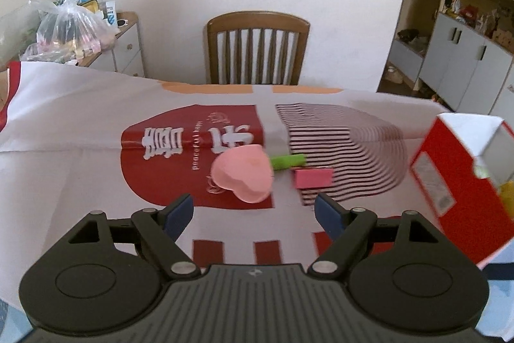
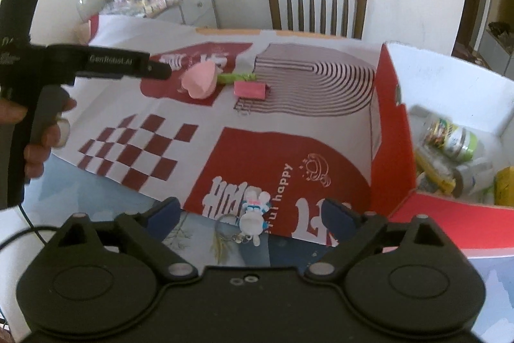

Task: Organize rigid objects
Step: 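Withdraw both tools from the shoebox back over the table, then grasp the pink heart-shaped dish with the left gripper while the right grasps the white rabbit keychain, then lift the heart dish with the left gripper while the right lifts the rabbit keychain, then carry the heart dish and rabbit keychain down into the shoebox with both grippers, then open both grippers to release the dish and rabbit in the shoebox, then withdraw both tools from the shoebox back over the table, then grasp the green highlighter with the left gripper while the right grasps the pink binder clip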

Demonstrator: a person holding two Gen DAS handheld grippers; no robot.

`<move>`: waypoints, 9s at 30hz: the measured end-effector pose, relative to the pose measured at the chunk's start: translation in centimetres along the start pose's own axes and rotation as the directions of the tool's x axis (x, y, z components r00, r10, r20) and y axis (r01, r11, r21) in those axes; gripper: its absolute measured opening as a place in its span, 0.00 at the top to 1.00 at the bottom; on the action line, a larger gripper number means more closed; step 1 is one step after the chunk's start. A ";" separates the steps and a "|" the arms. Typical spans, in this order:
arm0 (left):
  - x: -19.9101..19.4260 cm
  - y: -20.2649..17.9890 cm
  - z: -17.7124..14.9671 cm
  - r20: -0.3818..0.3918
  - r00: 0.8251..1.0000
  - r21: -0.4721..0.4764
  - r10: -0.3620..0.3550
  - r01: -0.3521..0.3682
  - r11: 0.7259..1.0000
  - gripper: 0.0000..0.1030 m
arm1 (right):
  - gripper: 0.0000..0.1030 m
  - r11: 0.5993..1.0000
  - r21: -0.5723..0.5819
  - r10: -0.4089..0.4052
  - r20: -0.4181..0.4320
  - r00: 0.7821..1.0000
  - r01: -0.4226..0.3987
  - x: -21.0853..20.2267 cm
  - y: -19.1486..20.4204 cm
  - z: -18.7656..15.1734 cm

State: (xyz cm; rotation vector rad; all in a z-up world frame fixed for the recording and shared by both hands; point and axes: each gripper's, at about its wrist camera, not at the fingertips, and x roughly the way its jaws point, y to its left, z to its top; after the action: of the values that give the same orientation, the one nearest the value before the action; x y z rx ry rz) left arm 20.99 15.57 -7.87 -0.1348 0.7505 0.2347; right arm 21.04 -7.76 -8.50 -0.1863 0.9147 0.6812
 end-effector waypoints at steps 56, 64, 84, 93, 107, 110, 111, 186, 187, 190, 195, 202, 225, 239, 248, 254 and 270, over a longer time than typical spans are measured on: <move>12.5 2.0 0.7 0.043 0.998 0.156 -0.051 0.044 0.987 0.23 | 0.66 0.993 -0.020 -0.117 -0.122 0.986 0.115 6.6 1.4 -0.5; 11.8 1.8 0.6 0.051 0.998 0.183 -0.033 0.023 0.983 0.27 | 0.74 0.991 -0.034 -0.135 -0.110 0.985 0.132 6.2 1.9 -0.7; 4.0 1.1 0.8 0.021 0.999 0.128 -0.035 0.032 0.991 0.27 | 0.74 0.991 0.012 -0.134 -0.021 0.991 0.135 -0.9 1.3 0.3; -0.4 -0.4 1.1 0.020 0.998 0.139 -0.063 0.060 0.988 0.27 | 0.74 0.992 0.050 -0.122 0.034 0.992 0.120 -4.8 -0.3 1.6; -6.8 -6.7 2.5 0.039 0.991 0.164 -0.126 0.118 0.979 0.27 | 0.74 0.996 0.058 -0.074 0.113 0.991 0.068 -9.5 -5.7 3.1; -7.5 -8.5 2.7 0.035 0.990 0.171 -0.135 0.127 0.977 0.27 | 0.74 0.996 0.060 -0.070 0.121 0.990 0.063 -10.2 -7.2 3.2; -7.6 -9.3 2.7 0.032 0.990 0.175 -0.138 0.131 0.976 0.27 | 0.74 0.996 0.059 -0.072 0.124 0.990 0.065 -10.5 -7.8 3.3; 8.4 -36.1 2.6 -0.323 0.944 0.277 -0.064 0.159 0.948 0.27 | 0.59 0.992 -0.004 -0.125 -0.052 0.991 0.125 -3.7 -28.8 1.2; 8.2 -36.0 2.6 -0.317 0.946 0.273 -0.071 0.163 0.948 0.27 | 0.57 0.993 -0.003 -0.120 -0.050 0.992 0.120 -3.9 -28.7 1.2; 7.3 -35.9 2.6 -0.300 0.950 0.267 -0.084 0.168 0.949 0.27 | 0.47 0.993 -0.008 -0.121 -0.032 0.992 0.121 -4.7 -28.4 1.1; 5.5 -35.7 2.5 -0.257 0.962 0.269 -0.089 0.160 0.950 0.27 | 0.45 0.993 -0.011 -0.114 -0.021 0.993 0.114 -5.9 -27.7 0.9; 2.7 -34.9 2.7 -0.209 0.972 0.265 -0.104 0.159 0.951 0.27 | 0.39 0.995 -0.019 -0.095 0.007 0.995 0.095 -7.9 -26.8 0.9; -4.7 -24.0 2.0 -0.073 0.984 0.135 -0.160 0.168 0.977 0.22 | 0.13 0.998 -0.056 -0.031 0.086 0.996 0.036 -10.5 -19.2 2.6; -5.7 -12.4 0.6 0.058 0.998 0.081 -0.034 0.029 0.996 0.16 | 0.00 0.996 -0.078 0.061 0.127 0.990 -0.052 -8.2 -10.0 4.0; -3.1 -5.7 0.6 0.042 0.999 0.036 0.001 -0.002 0.999 0.16 | 0.00 0.996 -0.082 0.043 0.127 0.991 -0.032 -4.6 -4.3 5.7; 0.3 -2.3 1.0 0.023 1.000 0.037 -0.009 0.008 0.999 0.16 | 0.00 0.993 -0.115 0.021 0.116 0.993 -0.008 -1.6 -1.3 6.4; 9.2 1.6 1.6 -0.021 0.998 0.132 -0.061 0.063 0.989 0.16 | 0.03 0.989 -0.108 -0.090 0.081 0.993 0.098 8.1 1.5 8.7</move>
State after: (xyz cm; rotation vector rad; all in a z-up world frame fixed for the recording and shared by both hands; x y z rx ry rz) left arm 28.13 18.95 -13.05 -0.0339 0.7753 0.1245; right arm 29.32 0.86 -9.27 -0.2994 0.7911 0.6478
